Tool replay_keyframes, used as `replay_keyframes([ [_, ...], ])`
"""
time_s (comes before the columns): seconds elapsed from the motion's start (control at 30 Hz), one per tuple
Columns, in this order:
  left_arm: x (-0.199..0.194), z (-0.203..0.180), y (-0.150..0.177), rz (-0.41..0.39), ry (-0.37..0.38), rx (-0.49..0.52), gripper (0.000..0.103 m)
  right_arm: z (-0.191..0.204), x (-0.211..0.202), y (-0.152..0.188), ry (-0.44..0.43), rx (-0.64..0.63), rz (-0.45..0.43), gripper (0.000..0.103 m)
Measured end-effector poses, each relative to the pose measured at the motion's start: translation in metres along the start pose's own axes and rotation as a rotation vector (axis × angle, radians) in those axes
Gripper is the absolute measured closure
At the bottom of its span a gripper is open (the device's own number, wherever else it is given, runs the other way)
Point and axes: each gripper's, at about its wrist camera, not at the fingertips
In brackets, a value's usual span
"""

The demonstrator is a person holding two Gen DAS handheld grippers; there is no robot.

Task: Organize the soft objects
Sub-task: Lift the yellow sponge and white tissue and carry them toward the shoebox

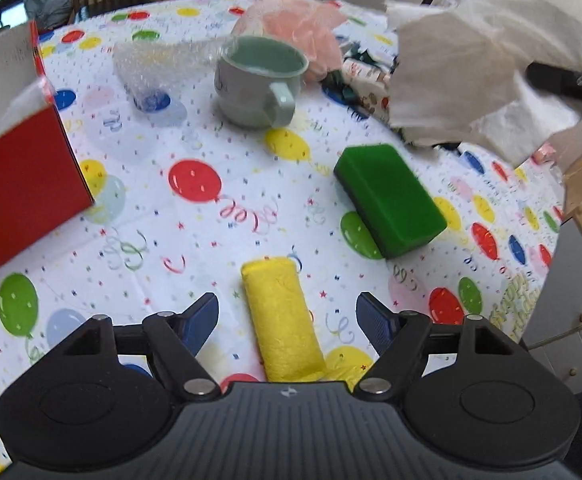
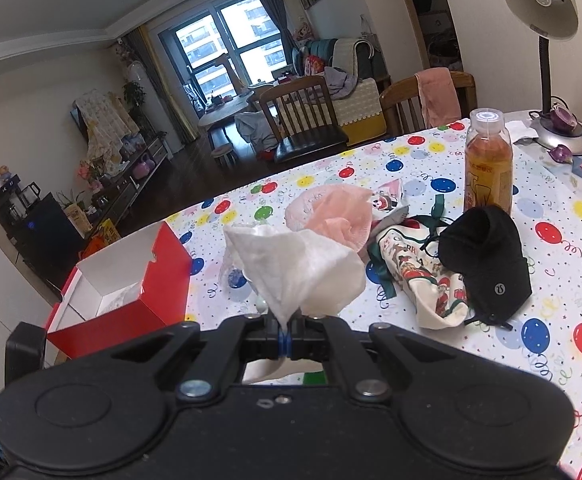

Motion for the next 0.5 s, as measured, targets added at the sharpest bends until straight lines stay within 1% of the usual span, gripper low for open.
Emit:
replay_keyframes([
  [0.13,0.014,-0.014,0.010,-0.029,-0.103,0.060,0.027,-0.007,0.001,0.002,-0.005,-0.005,0.010,0.101],
  [0.17,0.017,-0.017,0.012,-0.035,-0.125,0.060,0.027,-0.009,0.001,0.003,-0.007,-0.006,0.014,0.101],
  [0.27,0.027,-0.017,0.016,-0.031,-0.166,0.026,0.027,-0.014,0.001,0.004,-0.015,-0.013,0.027,0.101],
  [0.33,0.030,-0.017,0.018,-0.042,-0.192,0.003,0.027,-0.017,0.002,0.005,-0.019,-0.019,0.034,0.101],
  [0.47,0.033,-0.022,0.021,-0.066,-0.226,-0.002,0.028,-0.020,0.001,0.006,-0.030,-0.029,0.045,0.101],
  [0.5,0.034,-0.024,0.022,-0.067,-0.228,-0.002,0.030,-0.021,0.002,0.007,-0.033,-0.029,0.047,0.101],
])
Point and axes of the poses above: each gripper's, at about its wrist camera, not at the fingertips, and x roughly the way its jaws point, z to its left, y to its underside, and after that the axes turned 12 degrees about -x, right-handed
